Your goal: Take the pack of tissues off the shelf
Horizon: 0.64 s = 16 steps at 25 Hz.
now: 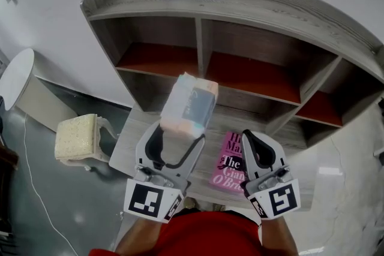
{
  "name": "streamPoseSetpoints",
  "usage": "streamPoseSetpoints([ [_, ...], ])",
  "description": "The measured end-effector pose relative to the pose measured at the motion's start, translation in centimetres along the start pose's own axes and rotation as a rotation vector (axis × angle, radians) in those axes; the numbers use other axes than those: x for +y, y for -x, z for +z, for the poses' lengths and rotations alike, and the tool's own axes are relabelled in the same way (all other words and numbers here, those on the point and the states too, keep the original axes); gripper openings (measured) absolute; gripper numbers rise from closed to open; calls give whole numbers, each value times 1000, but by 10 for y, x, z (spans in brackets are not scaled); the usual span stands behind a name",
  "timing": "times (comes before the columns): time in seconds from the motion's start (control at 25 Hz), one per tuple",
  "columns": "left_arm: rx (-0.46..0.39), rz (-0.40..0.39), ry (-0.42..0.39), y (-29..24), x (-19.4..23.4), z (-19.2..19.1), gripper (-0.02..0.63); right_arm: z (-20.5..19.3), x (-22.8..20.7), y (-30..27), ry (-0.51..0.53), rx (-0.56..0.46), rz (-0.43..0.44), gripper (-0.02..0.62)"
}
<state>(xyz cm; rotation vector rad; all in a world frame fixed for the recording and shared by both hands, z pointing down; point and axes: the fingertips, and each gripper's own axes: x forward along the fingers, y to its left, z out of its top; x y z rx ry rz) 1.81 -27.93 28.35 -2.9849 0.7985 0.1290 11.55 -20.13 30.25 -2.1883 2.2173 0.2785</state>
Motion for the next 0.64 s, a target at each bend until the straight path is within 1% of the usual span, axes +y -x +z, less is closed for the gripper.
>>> streamPoseSetpoints([
  [0.64,-4,-28,3,-6,-3,-2,353,-2,-6,1,9,10,-23,5],
])
